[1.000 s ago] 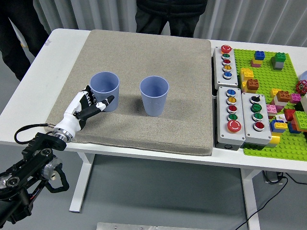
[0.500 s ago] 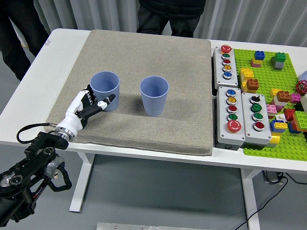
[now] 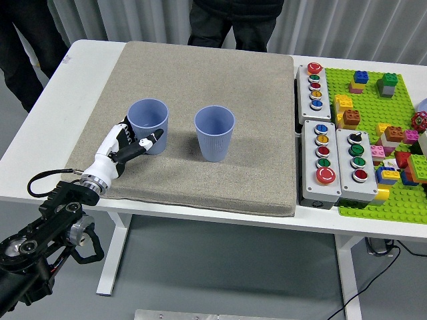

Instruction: Pick cup pour cup place

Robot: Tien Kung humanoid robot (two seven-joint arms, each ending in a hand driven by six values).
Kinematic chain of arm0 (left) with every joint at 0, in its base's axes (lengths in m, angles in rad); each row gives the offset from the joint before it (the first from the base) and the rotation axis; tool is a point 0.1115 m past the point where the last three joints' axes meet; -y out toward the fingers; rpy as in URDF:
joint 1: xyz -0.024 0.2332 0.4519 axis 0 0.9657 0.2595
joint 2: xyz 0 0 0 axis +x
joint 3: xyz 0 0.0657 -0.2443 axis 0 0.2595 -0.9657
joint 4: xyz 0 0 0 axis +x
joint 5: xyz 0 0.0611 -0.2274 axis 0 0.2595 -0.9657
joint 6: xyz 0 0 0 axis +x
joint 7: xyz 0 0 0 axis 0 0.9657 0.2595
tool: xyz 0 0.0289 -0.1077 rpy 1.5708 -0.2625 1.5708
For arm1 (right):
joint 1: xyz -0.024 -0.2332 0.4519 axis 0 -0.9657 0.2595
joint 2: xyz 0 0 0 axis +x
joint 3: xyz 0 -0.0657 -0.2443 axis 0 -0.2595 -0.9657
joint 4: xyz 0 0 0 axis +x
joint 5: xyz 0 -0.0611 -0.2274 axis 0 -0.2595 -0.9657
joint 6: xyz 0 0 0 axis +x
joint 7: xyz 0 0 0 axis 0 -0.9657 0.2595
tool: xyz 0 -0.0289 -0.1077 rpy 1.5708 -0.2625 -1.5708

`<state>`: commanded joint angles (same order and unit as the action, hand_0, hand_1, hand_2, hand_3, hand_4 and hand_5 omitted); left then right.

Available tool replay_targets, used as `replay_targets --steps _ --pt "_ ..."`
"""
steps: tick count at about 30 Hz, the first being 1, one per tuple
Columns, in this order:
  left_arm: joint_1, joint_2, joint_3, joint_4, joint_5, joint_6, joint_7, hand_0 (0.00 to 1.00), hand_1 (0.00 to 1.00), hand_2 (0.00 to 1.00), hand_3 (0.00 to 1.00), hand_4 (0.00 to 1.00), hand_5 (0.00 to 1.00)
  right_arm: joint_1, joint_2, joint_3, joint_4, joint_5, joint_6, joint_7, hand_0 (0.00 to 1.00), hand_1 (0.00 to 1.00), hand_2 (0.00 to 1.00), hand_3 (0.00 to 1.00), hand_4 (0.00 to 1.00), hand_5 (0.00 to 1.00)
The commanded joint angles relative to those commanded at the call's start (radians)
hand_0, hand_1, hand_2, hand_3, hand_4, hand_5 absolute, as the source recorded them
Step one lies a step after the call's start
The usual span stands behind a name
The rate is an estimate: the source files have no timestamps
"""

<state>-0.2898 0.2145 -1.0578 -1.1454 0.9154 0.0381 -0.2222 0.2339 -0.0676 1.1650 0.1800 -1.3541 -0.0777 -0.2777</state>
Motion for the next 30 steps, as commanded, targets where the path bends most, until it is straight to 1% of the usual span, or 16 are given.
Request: replay_targets --steps 12,21,27,28,30 --pt "-0.005 -0.014 0.003 0.024 0.001 0.007 -0.001 0.998 0.971 0.998 0.998 0.792 0.211 -0.004 0.001 0.007 0.0 -0.014 0.003 -0.002 0.676 0.634 0.564 0.57 0.002 0.131" --pt "-0.015 -0.014 0.007 0.025 -0.005 0.012 -0.001 0.998 0.968 0.998 0.998 0.788 0.195 -0.001 -0.001 0.013 0.0 -0.019 0.003 -0.001 0.675 0.634 0.564 0.57 0.002 0.13" --pt "-0.021 -0.016 0.009 0.027 -0.001 0.017 0.0 0.998 0.958 0.998 0.998 0.784 0.189 0.001 -0.002 0.014 0.0 -0.018 0.003 0.001 0.676 0.634 0.564 0.57 0.002 0.13" --pt "-0.022 -0.017 0.01 0.027 0.002 0.018 0.0 0.995 0.924 0.998 0.998 0.783 0.185 0.001 -0.002 0.015 0.0 -0.019 0.003 0.001 0.676 0.634 0.564 0.57 0.002 0.131" --pt "-0.022 -0.018 0.01 0.025 0.007 0.023 -0.001 0.995 0.924 0.998 0.998 0.783 0.185 0.001 -0.002 0.016 0.0 -0.021 0.003 0.0 0.676 0.634 0.564 0.57 0.002 0.131"
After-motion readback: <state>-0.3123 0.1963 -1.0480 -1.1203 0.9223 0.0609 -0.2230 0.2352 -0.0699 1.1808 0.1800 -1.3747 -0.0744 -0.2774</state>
